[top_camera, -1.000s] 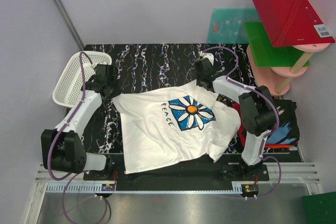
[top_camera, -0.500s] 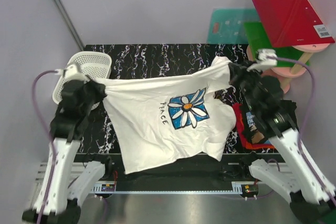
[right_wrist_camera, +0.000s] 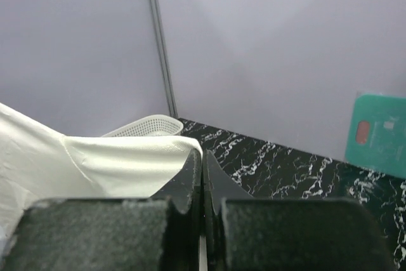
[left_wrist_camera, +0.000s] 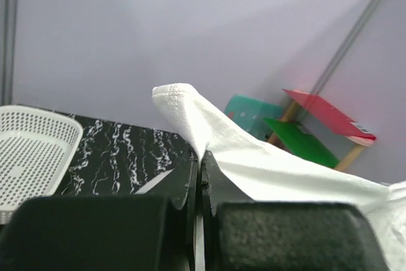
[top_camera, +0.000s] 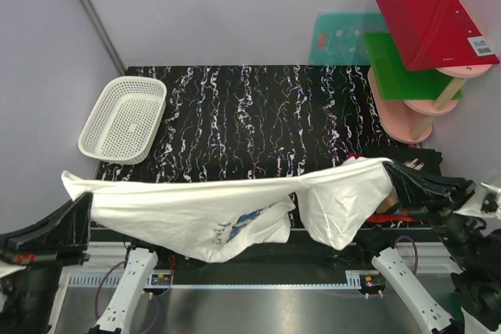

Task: Fold and stack the t-shirts

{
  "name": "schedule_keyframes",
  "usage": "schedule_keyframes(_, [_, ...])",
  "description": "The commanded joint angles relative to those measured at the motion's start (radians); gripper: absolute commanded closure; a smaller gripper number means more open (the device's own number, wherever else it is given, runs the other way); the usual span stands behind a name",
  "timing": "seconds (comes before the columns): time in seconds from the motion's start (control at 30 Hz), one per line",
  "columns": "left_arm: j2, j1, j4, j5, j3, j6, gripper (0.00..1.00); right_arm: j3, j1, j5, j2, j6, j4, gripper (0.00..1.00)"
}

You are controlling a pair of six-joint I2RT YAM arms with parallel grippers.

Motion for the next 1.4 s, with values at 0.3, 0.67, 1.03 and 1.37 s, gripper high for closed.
schedule_keyframes(0.3, [0.273,0.005,0.104,-0.02,-0.026,0.05,1.0,0.196,-0.034,0.299,0.244,-0.123,0.156,1.0])
schedule_keyframes(0.67, [0.934,0.02,0.288,-0.139,-0.144,0.032,1.0,0.32,-0.066,0.468,1.021,-0.175,0.254,1.0])
schedule_keyframes(1.03, [1.581,0.058,0.29,-0.139,0.139,-0.009,1.0,0.702,-0.231,0.262,1.777,-0.038,0.308,1.0])
schedule_keyframes(1.37, [1.697,0.077,0.282,-0.219,0.338,0.037,1.0,1.028,-0.259,0.208,2.047,0.0,0.22,1.0])
